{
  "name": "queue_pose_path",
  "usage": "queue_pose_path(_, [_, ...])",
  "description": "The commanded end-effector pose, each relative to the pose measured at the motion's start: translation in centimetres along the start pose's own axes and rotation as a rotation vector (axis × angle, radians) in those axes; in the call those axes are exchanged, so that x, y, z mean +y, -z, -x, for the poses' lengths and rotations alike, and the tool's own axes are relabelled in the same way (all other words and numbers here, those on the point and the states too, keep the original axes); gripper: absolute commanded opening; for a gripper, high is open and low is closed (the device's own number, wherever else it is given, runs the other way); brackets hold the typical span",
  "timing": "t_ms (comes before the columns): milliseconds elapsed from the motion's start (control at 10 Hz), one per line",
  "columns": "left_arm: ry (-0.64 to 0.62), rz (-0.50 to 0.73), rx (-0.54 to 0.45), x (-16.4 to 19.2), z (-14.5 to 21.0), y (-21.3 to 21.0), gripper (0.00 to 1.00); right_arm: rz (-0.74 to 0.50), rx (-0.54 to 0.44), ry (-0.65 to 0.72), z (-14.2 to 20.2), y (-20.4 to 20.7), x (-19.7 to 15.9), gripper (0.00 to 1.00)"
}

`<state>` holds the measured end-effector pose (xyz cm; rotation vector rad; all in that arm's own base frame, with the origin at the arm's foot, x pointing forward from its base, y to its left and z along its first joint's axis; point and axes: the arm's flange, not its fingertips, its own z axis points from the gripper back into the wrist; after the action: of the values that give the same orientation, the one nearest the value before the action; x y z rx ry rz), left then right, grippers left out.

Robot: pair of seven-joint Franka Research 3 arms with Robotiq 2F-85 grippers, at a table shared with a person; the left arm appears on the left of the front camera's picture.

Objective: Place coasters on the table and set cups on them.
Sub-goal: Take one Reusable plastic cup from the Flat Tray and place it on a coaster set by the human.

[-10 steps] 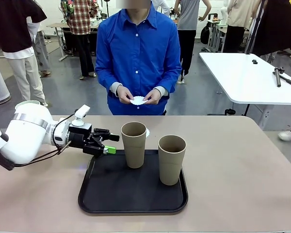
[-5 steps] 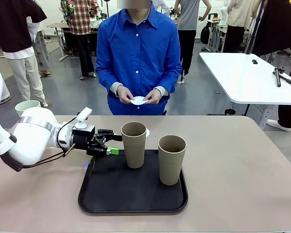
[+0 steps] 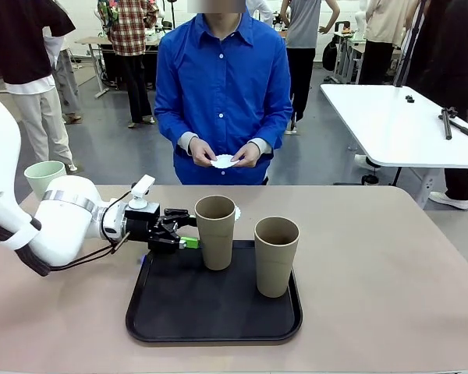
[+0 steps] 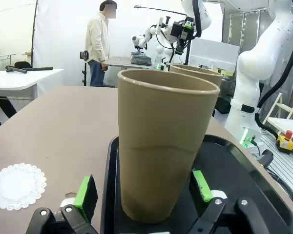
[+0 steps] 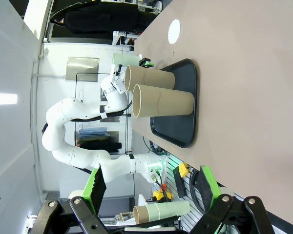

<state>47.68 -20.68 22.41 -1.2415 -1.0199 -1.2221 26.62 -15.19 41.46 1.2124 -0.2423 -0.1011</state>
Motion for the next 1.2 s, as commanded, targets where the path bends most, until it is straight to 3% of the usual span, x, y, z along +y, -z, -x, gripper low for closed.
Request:
queue_pose_path(0, [0.031,-0.008,-0.008,0.2,0.7,1.1,1.00,-0.015,-0.005,-0.007,0.1,0.0,0.0,1.00])
queue_pose_path(500, [0.018,0.004,0.009,0.0,1.5,1.4,1.00,-0.015,-0.005,-0.007,0.1,0.0,0.0,1.00])
queue_pose_path(1100, [0.043,0.034,0.046,-0.2,1.7,4.9,1.00,-0.015,-0.005,-0.007,0.1,0.0,0.0,1.00])
